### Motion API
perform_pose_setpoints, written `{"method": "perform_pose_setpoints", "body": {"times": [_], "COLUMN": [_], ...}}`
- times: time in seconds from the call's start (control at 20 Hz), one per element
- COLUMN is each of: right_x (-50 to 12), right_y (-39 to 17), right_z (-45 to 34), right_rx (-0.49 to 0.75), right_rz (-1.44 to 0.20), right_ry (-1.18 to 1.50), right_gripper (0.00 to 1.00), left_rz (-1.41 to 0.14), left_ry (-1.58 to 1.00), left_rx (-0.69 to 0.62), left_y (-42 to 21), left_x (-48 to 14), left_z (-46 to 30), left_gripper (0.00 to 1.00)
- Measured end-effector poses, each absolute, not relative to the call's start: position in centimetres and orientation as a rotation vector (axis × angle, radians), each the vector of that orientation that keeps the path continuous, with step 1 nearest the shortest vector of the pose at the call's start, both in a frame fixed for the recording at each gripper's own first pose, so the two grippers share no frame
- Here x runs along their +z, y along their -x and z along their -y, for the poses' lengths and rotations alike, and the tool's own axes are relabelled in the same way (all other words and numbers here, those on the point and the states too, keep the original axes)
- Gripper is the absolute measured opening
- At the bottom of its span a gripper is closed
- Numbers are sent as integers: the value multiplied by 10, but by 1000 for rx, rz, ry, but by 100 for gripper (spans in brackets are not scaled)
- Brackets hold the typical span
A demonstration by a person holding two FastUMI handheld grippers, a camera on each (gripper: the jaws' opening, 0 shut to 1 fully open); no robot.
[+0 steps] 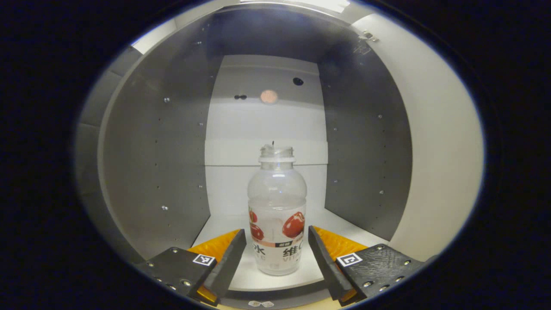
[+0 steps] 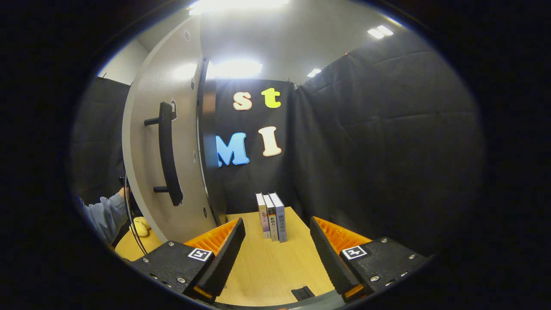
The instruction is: Open the cabinet door with the right hand, grasp the bottle in the cabinet with the left hand and place it on the coaster, then close the cabinet door with the right hand.
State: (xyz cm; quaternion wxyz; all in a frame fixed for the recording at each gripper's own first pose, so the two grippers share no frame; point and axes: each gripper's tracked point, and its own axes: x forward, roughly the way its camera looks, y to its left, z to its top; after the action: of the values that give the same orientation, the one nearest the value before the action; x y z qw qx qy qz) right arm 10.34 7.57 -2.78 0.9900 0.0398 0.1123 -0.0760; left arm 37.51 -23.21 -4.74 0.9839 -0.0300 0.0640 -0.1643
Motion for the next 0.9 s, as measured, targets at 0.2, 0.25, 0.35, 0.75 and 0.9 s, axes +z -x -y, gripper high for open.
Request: {"method": "perform_pose_setpoints", "body": {"times": [0.2, 0.25, 0.35, 0.75, 0.9], "right_x": [-31, -31, -30, -30, -36], "right_y": [-104, -103, -104, -114, -117], "right_z": [-76, -77, -77, -81, -85], "right_rx": [-147, -142, -130, -44, -9], "right_rz": [-236, -235, -229, -207, -210], "right_ry": [-76, -77, -76, -95, -104], "right_gripper": [94, 94, 94, 94, 94], "left_rz": [-127, -121, -91, 3, 16], "left_ry": [90, 85, 73, 45, 43], "left_rx": [-335, -343, -342, -314, -285], "left_y": [-378, -373, -364, -302, -268], "left_x": [-41, -38, -22, 31, 39], "left_z": [235, 233, 229, 193, 169], "left_gripper": [78, 75, 75, 71, 71]}}
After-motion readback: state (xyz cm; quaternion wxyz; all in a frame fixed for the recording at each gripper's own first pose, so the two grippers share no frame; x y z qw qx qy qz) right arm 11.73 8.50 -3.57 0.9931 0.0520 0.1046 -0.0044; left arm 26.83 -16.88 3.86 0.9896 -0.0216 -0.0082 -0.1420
